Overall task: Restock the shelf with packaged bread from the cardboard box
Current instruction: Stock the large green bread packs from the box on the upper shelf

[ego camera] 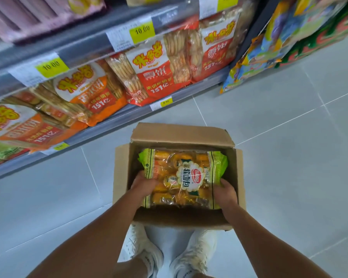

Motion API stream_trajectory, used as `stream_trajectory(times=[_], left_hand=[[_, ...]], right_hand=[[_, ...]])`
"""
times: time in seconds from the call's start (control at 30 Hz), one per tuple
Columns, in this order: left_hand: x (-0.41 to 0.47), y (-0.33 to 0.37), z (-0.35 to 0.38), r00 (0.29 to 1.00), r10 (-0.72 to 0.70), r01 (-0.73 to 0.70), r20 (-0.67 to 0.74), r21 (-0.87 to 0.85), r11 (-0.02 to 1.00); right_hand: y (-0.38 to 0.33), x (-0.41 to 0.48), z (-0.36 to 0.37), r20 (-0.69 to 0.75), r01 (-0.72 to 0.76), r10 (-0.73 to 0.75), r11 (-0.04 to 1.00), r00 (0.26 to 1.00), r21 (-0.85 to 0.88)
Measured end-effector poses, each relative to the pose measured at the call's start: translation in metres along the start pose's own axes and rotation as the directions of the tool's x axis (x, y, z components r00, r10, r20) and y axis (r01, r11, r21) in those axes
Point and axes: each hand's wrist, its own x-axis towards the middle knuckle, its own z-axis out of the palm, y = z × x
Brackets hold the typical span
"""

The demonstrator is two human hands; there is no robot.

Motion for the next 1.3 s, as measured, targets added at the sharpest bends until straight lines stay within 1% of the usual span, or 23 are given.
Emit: stream_trajectory(times=[0.1,0.2,0.27,0.37,0.5,0.6,0.67,0.77,0.9,0.93,1.0,1.07,1.17,1.23,1.3], left_hand=[[-0.046,0.017,-0.016,0.999,0.026,-0.025,-0.026,0.034,0.999],[-0.094,0.033,-0.034,0.998,0.046,-0.044,-0.039,0.044,0.998],[-0.131,0.047,-0.049,0.997,0.075,-0.073,-0.032,0.059,0.996],[-0.196,0.073,-0.074,0.994,0.109,-0.107,-0.032,0.051,0.993],[-0.286,0.106,-0.109,0.988,0.154,-0.155,-0.024,-0.033,0.987],[-0.354,0.127,-0.133,0.966,0.258,-0.258,-0.01,-0.071,0.964],[-0.399,0.145,-0.151,0.938,0.347,-0.347,-0.02,-0.094,0.933],[-0.456,0.158,-0.179,0.899,0.438,-0.436,-0.003,-0.116,0.892],[-0.518,0.175,-0.218,0.806,0.592,-0.589,0.0,-0.11,0.801],[-0.521,0.176,-0.227,0.787,0.617,-0.614,-0.01,-0.118,0.78],[-0.554,0.185,-0.241,0.774,0.632,-0.63,-0.04,-0.145,0.762],[-0.591,0.192,-0.251,0.739,0.668,-0.673,-0.092,-0.148,0.724],[-0.631,0.197,-0.269,0.703,0.694,-0.711,-0.155,-0.191,0.677],[-0.658,0.196,-0.284,0.651,0.734,-0.759,-0.194,-0.187,0.623],[-0.678,0.194,-0.301,0.581,0.79,-0.814,-0.198,-0.166,0.557]], right_hand=[[-0.015,-0.041,-0.023,-0.016,0.011,-0.011,1.0,1.0,0.0],[-0.036,-0.091,-0.047,-0.017,0.045,-0.046,0.997,0.999,-0.06],[-0.055,-0.128,-0.066,-0.005,0.074,-0.075,0.995,0.997,-0.07],[-0.082,-0.184,-0.099,0.02,0.108,-0.107,0.993,0.994,-0.042],[-0.12,-0.263,-0.146,0.022,0.167,-0.168,0.985,0.986,0.033],[-0.146,-0.321,-0.181,0.016,0.214,-0.216,0.972,0.976,0.093],[-0.165,-0.358,-0.206,0.001,0.25,-0.253,0.957,0.968,0.148],[-0.19,-0.413,-0.241,-0.008,0.337,-0.342,0.921,0.94,0.197],[-0.219,-0.472,-0.283,0.006,0.479,-0.492,0.85,0.87,0.221],[-0.225,-0.485,-0.292,0.018,0.523,-0.538,0.825,0.843,0.213],[-0.234,-0.506,-0.308,0.035,0.583,-0.6,0.789,0.8,0.193],[-0.245,-0.526,-0.322,0.055,0.609,-0.629,0.769,0.776,0.196],[-0.262,-0.564,-0.343,0.124,0.665,-0.691,0.721,0.712,0.195],[-0.27,-0.58,-0.358,0.181,0.682,-0.717,0.697,0.674,0.222],[-0.277,-0.598,-0.37,0.231,0.705,-0.74,0.672,0.632,0.224]])
